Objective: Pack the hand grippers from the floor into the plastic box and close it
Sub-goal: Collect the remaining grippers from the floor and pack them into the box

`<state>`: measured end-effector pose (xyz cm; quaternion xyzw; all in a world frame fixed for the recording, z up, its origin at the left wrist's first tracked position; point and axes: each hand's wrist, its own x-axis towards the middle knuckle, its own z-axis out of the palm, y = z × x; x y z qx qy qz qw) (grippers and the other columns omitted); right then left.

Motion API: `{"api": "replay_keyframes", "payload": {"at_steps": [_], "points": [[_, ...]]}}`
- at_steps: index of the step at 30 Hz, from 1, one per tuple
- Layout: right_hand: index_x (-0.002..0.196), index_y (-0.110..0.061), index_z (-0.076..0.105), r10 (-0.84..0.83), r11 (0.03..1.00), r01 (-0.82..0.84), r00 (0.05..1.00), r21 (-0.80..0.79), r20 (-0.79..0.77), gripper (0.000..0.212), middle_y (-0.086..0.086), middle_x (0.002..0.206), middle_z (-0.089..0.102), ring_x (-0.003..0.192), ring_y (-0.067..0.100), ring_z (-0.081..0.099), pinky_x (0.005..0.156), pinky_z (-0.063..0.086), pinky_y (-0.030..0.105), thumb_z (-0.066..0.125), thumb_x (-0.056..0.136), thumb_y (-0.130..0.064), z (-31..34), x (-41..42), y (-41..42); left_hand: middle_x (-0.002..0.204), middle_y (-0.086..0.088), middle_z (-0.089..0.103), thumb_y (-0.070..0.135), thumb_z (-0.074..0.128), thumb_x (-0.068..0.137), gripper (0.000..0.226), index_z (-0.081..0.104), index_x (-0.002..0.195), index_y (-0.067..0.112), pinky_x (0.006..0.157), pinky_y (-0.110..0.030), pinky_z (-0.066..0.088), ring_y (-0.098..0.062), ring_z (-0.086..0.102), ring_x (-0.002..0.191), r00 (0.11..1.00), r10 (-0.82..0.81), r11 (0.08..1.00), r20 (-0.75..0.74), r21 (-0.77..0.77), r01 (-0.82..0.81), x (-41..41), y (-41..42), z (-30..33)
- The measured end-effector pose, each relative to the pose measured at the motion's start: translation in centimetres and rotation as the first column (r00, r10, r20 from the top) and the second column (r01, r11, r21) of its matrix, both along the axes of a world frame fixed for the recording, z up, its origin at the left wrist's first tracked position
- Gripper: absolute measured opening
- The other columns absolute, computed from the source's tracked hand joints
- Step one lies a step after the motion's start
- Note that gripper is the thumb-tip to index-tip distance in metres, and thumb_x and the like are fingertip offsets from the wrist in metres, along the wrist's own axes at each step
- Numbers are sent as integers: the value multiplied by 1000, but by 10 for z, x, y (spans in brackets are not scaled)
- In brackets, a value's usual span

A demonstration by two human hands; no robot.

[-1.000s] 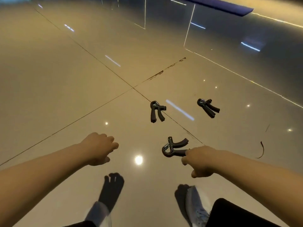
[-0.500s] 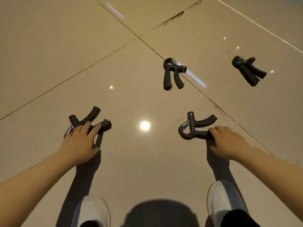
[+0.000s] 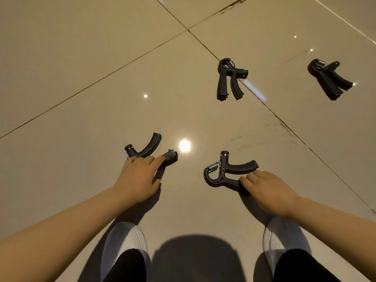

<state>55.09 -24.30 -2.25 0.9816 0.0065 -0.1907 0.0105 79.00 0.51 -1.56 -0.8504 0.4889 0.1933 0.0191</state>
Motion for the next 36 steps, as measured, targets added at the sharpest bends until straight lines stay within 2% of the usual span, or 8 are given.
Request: {"api": "replay_keyframes", "payload": {"at_steps": [5, 9, 13, 18, 23, 26, 31, 36], "points": [[77, -18, 64, 116, 988, -120, 992, 101, 48, 30, -2, 64, 58, 53, 18, 54, 46, 41, 26, 81, 53, -21, 2, 9, 17, 67, 5, 61, 33, 39, 80, 33, 59, 104, 22, 74, -37, 46, -21, 60, 60, 956, -285, 948, 62, -130, 291, -25, -3, -2], [85, -19, 61, 68, 994, -70, 997, 80, 32, 42, -1, 77, 60, 64, 19, 56, 52, 42, 29, 81, 53, -39, 8, 10, 21, 107, -4, 60, 40, 63, 71, 53, 52, 119, 20, 75, -37, 46, -27, 57, 92, 952, -292, 944, 90, -135, 302, -28, -6, -2], [116, -16, 53, -72, 997, 72, 997, 16, -17, 88, 7, 108, 58, 87, 27, 57, 66, 50, 37, 80, 45, -59, 12, 10, 11, 145, -14, 30, 60, 70, 61, 96, 29, 140, 25, 94, -44, 39, -34, 35, 127, 996, -82, 996, 21, -21, 82, -25, -19, -1], [143, -16, 22, -219, 975, 222, 955, -6, -198, 111, 1, 131, 40, 114, 24, 43, 90, 38, 37, 64, 58, -74, 15, 13, 9, 150, -12, 16, 72, 60, 65, 104, 10, 146, 31, 107, -41, 24, -30, 23, 135, 998, -14, 998, -54, 55, 17, -28, -34, -6], [138, -14, 29, -237, 971, 235, 955, -31, -177, 102, 3, 134, 38, 114, 24, 42, 89, 37, 37, 67, 60, -67, 11, 14, 15, 153, -19, 7, 78, 56, 64, 105, 8, 146, 32, 107, -41, 25, -33, 24, 135, 997, 25, 994, -73, 108, -17, -39, -41, -6], [140, -13, 30, -199, 980, 197, 962, -29, -188, 101, 4, 132, 42, 111, 26, 45, 87, 39, 39, 70, 59, -58, 10, 16, 17, 151, -15, 17, 77, 55, 66, 102, 9, 145, 31, 102, -42, 29, -31, 31, 130, 999, -47, 994, -2, 95, 47, -31, -43, -8], [144, -18, 23, -130, 981, 152, 976, 121, -176, 99, 2, 122, 45, 110, 24, 43, 96, 34, 35, 58, 59, -56, 30, 23, 6, 112, -7, 55, 61, 65, 63, 94, 27, 141, 25, 79, -36, 41, -27, 53, 91, 981, -194, 981, 7, 10, 194, -22, -53, -6], [146, -30, 17, -174, 924, 204, 977, 324, -121, 99, -6, 123, 37, 107, 11, 36, 88, 36, 21, 57, 60, -59, 86, 29, -18, 116, -7, 53, 57, 61, 65, 80, 42, 134, 22, 86, -36, 43, -26, 52, 99, 965, -255, 921, -62, -319, 223, -16, -60, 23]]}}
